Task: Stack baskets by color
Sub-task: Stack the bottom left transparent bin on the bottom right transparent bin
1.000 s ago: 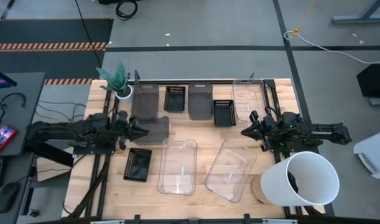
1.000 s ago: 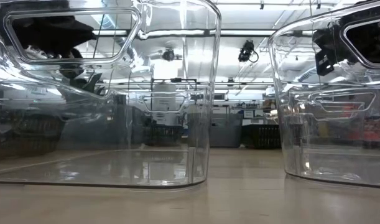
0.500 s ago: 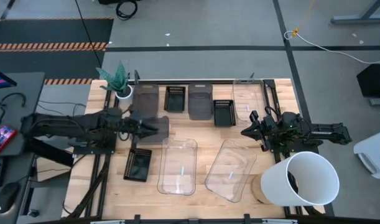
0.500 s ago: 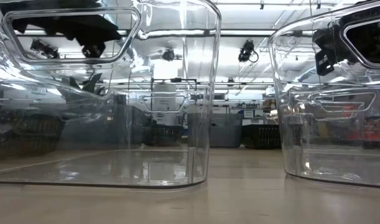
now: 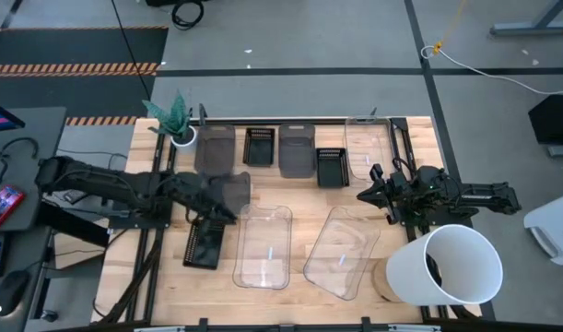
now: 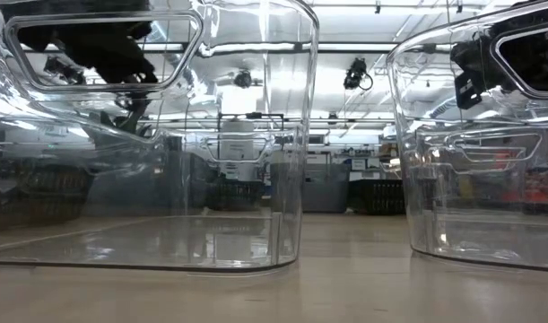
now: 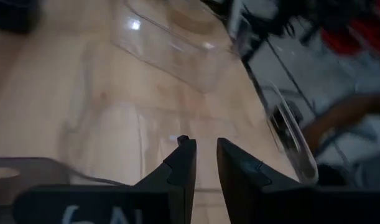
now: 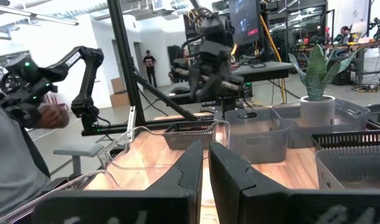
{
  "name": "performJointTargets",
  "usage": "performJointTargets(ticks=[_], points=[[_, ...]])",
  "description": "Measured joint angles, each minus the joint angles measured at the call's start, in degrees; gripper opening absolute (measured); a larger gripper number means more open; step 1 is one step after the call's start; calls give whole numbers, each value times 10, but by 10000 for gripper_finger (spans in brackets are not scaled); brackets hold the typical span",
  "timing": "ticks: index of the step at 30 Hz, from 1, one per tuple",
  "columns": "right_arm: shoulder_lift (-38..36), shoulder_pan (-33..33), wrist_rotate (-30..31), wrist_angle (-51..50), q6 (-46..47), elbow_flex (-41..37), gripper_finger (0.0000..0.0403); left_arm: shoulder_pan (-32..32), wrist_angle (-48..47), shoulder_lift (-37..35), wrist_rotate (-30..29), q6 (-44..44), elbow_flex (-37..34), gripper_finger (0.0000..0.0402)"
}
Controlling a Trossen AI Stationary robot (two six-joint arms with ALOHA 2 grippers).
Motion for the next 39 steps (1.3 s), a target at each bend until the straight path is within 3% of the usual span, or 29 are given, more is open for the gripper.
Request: performJointTargets(ticks=[5,13,23,39], points=[[0,0,0,0,0,0,34,-59,2,2,-19,11,0,62],[0,0,0,0,0,0,34,-163,-7,21,-26,-66,41,49],[0,0,0,4,0,0,34,-260,-88,156,-66,-14,165,47],[0,0,0,3,0,0,34,-291,-194,273,-122,21,288,172]])
